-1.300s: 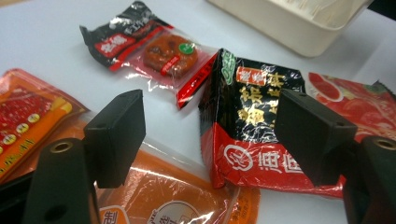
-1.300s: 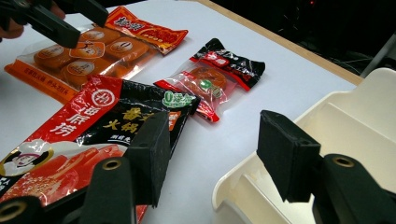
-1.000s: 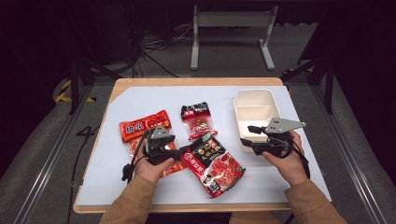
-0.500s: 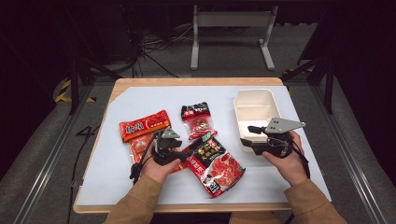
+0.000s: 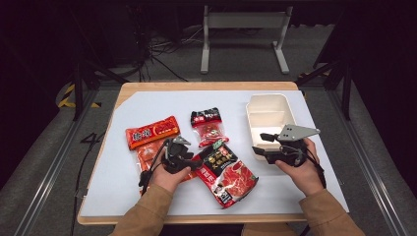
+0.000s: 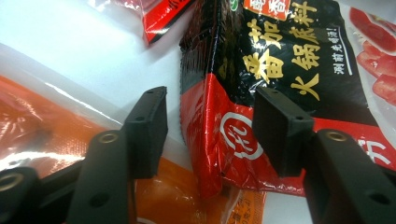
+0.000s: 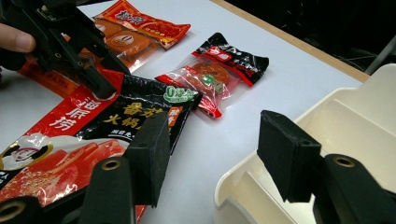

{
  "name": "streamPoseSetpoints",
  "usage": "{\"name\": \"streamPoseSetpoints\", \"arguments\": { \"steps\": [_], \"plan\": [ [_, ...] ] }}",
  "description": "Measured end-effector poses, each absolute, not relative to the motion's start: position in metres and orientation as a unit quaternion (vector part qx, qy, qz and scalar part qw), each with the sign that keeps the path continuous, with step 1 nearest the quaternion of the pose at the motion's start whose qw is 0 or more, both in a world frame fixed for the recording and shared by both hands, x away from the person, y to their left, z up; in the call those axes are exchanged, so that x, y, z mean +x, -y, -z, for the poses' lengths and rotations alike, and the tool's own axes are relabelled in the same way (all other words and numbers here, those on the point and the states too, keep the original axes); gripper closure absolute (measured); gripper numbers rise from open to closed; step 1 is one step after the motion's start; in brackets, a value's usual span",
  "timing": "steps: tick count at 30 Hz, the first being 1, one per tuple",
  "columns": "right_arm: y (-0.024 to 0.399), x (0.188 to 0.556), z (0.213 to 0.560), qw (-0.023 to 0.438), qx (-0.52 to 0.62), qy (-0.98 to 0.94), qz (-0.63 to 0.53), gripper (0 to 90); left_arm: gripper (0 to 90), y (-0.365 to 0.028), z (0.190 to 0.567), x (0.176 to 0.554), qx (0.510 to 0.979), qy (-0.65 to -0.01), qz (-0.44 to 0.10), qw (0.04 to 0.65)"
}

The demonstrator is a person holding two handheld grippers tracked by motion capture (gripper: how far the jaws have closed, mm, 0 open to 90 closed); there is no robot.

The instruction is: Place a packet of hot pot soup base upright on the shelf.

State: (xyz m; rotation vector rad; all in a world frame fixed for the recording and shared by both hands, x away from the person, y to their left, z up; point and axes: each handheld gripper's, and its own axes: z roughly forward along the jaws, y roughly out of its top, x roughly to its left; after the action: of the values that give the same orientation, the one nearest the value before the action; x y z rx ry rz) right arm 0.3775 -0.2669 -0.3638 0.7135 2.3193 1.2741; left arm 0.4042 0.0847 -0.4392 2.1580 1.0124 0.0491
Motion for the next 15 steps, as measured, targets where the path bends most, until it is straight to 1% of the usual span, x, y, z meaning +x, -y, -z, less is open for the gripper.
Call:
{"name": "streamPoseSetpoints", "arguments": {
  "steps": [1,2,3,5,7,10,12,15],
  "plan": [
    [0.2669,0.3775,0.3638,0.199,0.255,-0.829,-0.456,44.2,50.9,-0.0847,0.4392,0.4042,0.841,-0.395,-0.019,0.37],
    [0.2669,0.3778,0.364,0.197,0.255,-0.83,-0.456,44.3,55.2,-0.0841,0.4396,0.4042,0.84,-0.397,-0.008,0.37],
    [0.267,0.3778,0.364,0.197,0.256,-0.83,-0.456,44.5,57.0,-0.0842,0.4397,0.4044,0.84,-0.397,-0.005,0.37],
    [0.2671,0.3779,0.3641,0.194,0.255,-0.83,-0.457,45.1,64.6,-0.0832,0.4398,0.4044,0.84,-0.395,0.01,0.373],
    [0.2667,0.3777,0.364,0.192,0.255,-0.829,-0.458,45.6,68.9,-0.0825,0.4396,0.4039,0.841,-0.395,0.007,0.371],
    [0.2661,0.3777,0.3642,0.189,0.254,-0.831,-0.458,46.7,79.5,-0.0846,0.4382,0.4037,0.838,-0.396,0.005,0.376],
    [0.2651,0.3775,0.3643,0.186,0.253,-0.832,-0.458,48.0,82.9,-0.0851,0.4382,0.4041,0.837,-0.396,0.006,0.378],
    [0.2644,0.3779,0.3647,0.183,0.249,-0.834,-0.457,50.4,85.2,-0.0849,0.4367,0.4028,0.837,-0.394,0.001,0.38]
  ]
}}
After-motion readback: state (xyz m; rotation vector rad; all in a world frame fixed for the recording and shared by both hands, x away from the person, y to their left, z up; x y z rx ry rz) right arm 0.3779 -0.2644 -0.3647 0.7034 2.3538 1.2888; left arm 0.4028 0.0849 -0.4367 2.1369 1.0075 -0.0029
